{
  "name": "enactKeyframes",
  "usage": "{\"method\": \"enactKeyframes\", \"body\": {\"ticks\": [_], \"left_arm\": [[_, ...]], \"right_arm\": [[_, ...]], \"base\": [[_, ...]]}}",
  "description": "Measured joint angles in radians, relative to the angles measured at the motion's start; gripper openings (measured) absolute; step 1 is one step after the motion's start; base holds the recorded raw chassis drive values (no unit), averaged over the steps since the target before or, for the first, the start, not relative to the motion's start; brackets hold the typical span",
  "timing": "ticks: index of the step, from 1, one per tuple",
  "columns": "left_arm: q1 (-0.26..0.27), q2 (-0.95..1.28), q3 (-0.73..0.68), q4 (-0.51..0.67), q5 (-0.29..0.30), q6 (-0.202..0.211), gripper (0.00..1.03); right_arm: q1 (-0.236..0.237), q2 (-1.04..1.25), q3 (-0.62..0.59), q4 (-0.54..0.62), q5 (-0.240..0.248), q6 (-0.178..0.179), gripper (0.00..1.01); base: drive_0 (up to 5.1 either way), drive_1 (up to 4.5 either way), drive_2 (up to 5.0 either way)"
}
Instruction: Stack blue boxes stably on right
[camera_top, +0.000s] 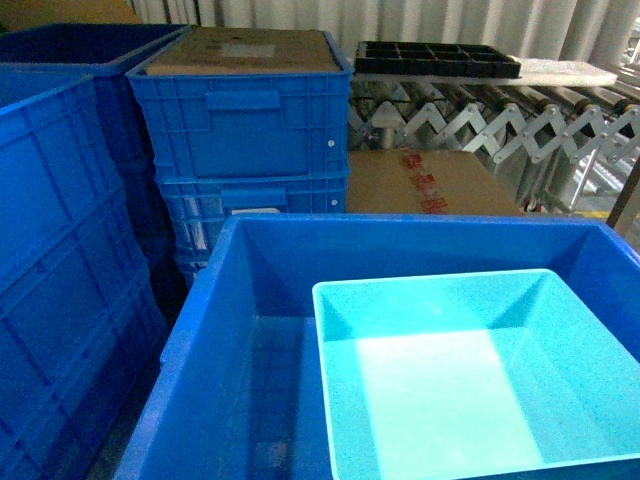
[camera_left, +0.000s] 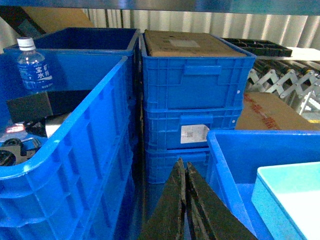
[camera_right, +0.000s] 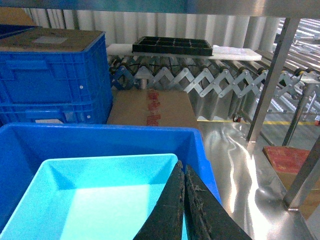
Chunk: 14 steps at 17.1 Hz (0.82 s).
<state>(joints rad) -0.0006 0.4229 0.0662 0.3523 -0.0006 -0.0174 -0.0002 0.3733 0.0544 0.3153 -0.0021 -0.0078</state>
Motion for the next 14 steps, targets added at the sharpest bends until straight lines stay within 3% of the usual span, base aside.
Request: {"method": "enactKeyframes", "body": {"ticks": [4,11,14], "left_arm": [[0.0,-0.1,-0.027,-0.072,0.0,0.0,0.02],[0.0,-0.149,-0.051,-0.077,0.0,0.0,0.02],[0.0,-0.212,-0.051,-0.144,0.001,0.0,0.02]], "right_arm": [[0.0,-0.09,-0.041,-0.036,0.0,0.0,0.02],[0.0,-0.142,-0.041,-0.082,0.002,0.0,0.02],[0.0,-0.195,-0.041,-0.134,0.002,0.0,0.02]], "base": [[0.0,0.0,0.0],[0.0,0.0,0.0],[0.0,0.0,0.0]]}}
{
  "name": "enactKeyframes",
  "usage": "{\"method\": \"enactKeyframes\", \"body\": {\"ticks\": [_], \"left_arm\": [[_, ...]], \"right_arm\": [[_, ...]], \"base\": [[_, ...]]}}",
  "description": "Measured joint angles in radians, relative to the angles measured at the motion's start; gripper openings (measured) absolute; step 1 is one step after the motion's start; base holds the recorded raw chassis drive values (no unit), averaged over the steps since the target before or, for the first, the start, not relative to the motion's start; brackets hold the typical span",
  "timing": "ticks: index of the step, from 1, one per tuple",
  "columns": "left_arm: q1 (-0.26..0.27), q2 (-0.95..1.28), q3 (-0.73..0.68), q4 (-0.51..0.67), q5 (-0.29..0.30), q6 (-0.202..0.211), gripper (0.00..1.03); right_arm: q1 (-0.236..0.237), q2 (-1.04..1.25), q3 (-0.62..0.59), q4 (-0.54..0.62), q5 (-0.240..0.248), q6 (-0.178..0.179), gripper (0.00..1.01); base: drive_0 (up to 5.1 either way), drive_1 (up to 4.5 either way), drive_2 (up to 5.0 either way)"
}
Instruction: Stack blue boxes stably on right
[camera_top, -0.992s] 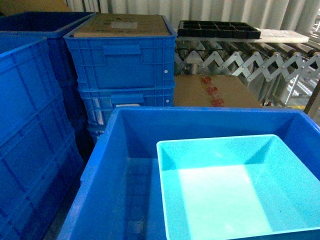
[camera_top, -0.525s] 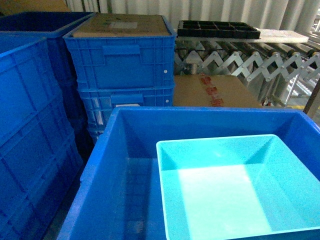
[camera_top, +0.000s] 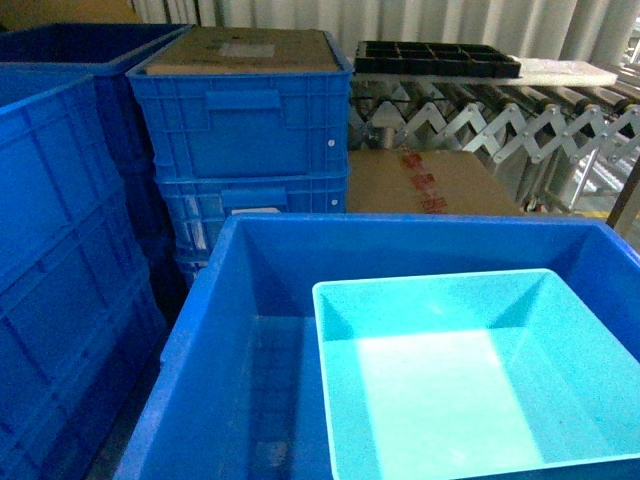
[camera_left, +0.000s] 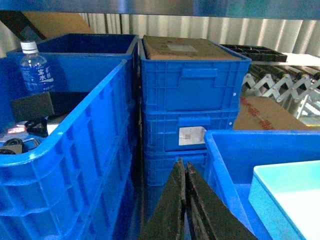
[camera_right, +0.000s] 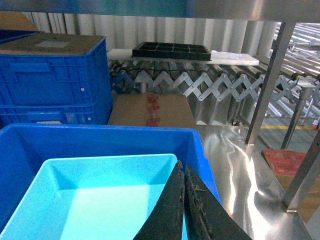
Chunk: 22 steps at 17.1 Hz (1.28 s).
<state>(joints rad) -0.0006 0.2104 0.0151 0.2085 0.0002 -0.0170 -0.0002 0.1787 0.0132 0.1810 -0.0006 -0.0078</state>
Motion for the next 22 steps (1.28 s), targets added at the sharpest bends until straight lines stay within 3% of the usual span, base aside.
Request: {"method": "enactKeyframes", "body": {"ticks": [2,3,4,11,12,15,19,20,22], "left_arm": [[0.0,-0.035,0.0,-0.031,-0.002,0.0,0.02],[0.0,-0.072,0.001,-0.087,-0.002,0.0,0.02],[0.0,-0.176,0.001,-0.223,-0.001,0.0,0.02],[0.0,-0.2,0.001,-0.213,-0.001,0.002,0.02],[0.0,-0.2,0.001,-0.213,-0.001,0.002,0.02],[0.0,-0.2,0.001,-0.213,-0.001,0.002,0.38],[0.0,-0.2,0.001,-0.213,-0.001,0.002,0.89],[0.0,-0.2,0.001,-0.213,-0.001,0.003,1.0],[0.0,-0.2,0.001,-0.213,-0.001,0.003,0.98]], "right_arm": [[0.0,-0.151,0.0,-0.191,0.0,0.0,0.02],[0.0,-0.175,0.003,-0.165,-0.002,0.0,0.02],[0.0,-0.174,0.0,-0.195,0.002,0.0,0.02],[0.0,-0.174,0.0,-0.185,0.0,0.0,0.02],[0.0,-0.174,0.0,-0.185,0.0,0.0,0.09],[0.0,-0.174,0.0,-0.185,0.0,0.0,0.51],[0.0,-0.174,0.0,-0.185,0.0,0.0,1.0],[0.0,-0.174,0.0,-0.185,0.0,0.0,0.97],[0.0,-0.174,0.0,-0.185,0.0,0.0,0.98]], "base": [[0.0,0.0,0.0],[0.0,0.0,0.0],[0.0,0.0,0.0],[0.0,0.0,0.0],[0.0,0.0,0.0],[0.0,0.0,0.0],[0.0,0.0,0.0],[0.0,0.0,0.0],[0.0,0.0,0.0]]}}
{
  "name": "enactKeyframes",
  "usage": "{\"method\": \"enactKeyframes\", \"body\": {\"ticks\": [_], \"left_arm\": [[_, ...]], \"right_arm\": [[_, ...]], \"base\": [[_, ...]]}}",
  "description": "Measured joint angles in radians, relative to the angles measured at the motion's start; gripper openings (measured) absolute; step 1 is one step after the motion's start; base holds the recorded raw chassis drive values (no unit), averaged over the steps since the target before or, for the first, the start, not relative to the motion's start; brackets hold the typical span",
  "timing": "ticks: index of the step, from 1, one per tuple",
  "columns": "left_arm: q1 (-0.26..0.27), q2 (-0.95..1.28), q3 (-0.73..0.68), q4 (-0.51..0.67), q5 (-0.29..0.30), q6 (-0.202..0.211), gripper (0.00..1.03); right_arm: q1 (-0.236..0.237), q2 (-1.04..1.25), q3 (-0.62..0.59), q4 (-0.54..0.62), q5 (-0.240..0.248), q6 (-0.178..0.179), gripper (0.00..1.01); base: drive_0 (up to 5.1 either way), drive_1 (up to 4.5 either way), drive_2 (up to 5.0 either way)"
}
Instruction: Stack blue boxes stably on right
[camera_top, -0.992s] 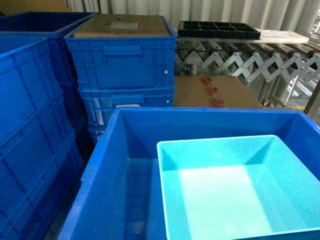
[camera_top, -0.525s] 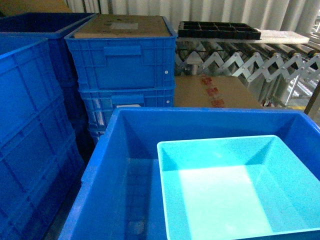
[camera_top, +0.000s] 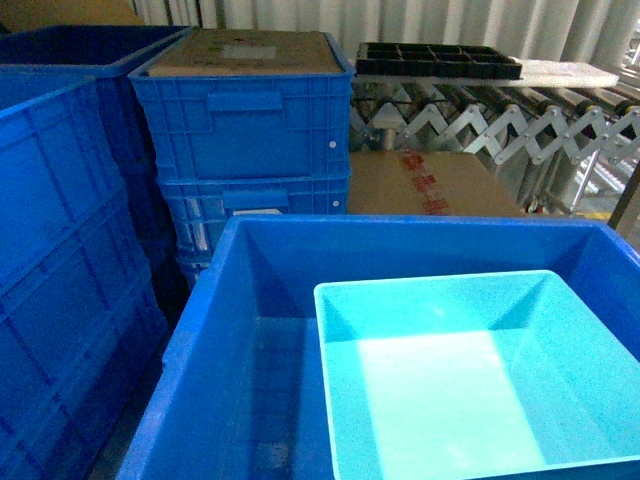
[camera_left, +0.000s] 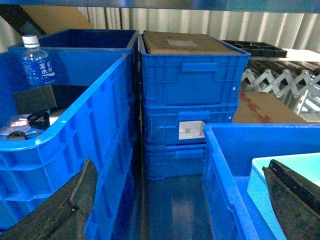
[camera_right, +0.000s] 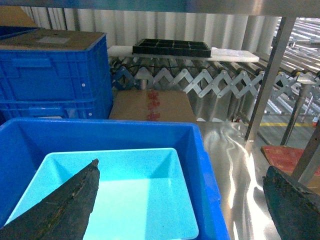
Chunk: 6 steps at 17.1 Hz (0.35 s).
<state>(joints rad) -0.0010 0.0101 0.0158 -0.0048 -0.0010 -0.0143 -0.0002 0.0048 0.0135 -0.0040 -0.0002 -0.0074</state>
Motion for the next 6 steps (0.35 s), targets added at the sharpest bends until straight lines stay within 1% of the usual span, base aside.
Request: {"method": "enactKeyframes", "body": {"ticks": [6], "left_arm": [[0.0,0.0,0.0,0.0,0.0,0.0,0.98]], "right_arm": [[0.0,0.0,0.0,0.0,0.0,0.0,0.98]], "base": [[0.0,0.0,0.0]]}}
